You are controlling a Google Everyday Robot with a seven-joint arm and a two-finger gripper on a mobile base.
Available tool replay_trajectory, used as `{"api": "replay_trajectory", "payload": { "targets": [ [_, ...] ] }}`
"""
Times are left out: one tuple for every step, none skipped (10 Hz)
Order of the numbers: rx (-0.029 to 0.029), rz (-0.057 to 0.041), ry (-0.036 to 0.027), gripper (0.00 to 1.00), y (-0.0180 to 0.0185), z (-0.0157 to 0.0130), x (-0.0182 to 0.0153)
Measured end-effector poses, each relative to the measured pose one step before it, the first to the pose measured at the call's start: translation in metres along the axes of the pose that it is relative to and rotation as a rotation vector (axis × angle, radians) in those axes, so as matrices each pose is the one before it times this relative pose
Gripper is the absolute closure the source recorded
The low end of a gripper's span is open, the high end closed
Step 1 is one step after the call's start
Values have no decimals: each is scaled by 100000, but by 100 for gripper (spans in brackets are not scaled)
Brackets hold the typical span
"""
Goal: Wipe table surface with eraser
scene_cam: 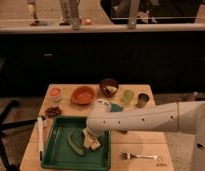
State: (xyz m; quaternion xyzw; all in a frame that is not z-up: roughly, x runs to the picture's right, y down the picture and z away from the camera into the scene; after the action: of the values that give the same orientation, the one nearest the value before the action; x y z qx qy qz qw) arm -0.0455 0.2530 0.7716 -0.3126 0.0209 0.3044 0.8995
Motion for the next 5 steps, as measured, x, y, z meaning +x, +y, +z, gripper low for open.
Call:
{"api": "replay_trajectory", "payload": {
  "targets": [
    [-618,-856,1571,20,176,1078,102],
    [-568,-1136,1330,21,165,667,-26],
    [-692,-1628,569,27,108,457,-154],
    [-552,-729,831,36,36,275,62],
    [-1030,-543,321,47,112,190,-51]
  ]
}}
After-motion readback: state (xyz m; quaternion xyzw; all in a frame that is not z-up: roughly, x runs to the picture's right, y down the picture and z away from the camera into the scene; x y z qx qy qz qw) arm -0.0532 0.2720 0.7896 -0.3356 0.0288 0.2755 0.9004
